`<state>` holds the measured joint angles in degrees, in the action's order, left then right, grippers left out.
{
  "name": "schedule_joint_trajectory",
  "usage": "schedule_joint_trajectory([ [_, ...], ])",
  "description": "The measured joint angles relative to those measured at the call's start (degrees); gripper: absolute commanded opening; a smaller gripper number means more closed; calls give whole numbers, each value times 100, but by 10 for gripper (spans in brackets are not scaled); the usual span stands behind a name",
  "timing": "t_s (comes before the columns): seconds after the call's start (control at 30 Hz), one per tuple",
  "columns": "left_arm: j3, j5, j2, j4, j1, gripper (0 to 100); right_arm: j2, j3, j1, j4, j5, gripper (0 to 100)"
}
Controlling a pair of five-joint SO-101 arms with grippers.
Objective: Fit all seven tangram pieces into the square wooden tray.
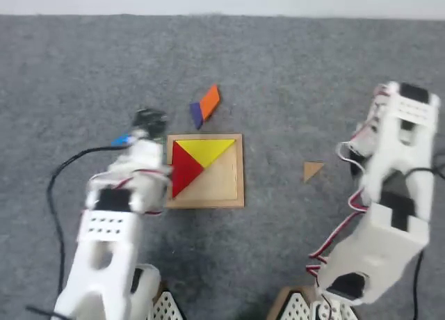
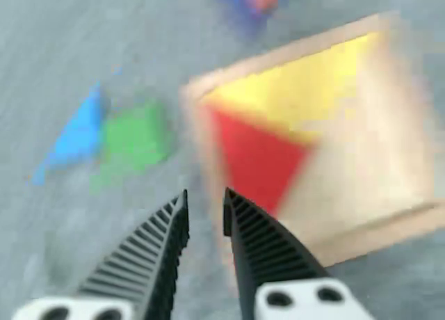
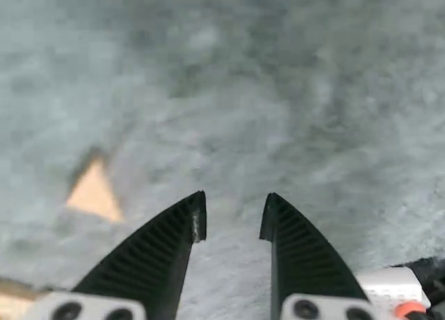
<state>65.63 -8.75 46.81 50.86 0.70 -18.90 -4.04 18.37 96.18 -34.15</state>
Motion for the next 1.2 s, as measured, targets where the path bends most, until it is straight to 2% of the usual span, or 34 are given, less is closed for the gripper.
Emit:
schedule_joint_trajectory([
  [0.13,-897,598,-466,62,-1530,88,343,703,264,-264,0,117],
  [0.23,-1662,949,-1371,70,-2514,88,853,1178,448,-413,0,67],
  [0.37,-2980,1248,-3121,457,-3297,88,1618,1846,598,-695,167,29],
  [0.47,-4123,1310,-4475,879,-3692,153,2119,2330,774,-993,316,26],
  [0.6,-5582,1635,-5996,1389,-3921,237,2646,3068,1266,-1591,352,26],
  [0.8,-7807,1802,-7771,2207,-4009,239,3130,3956,1442,-2189,387,26],
  [1.2,-13160,1899,-11270,4281,-4053,239,3226,4009,1442,-2321,387,28],
])
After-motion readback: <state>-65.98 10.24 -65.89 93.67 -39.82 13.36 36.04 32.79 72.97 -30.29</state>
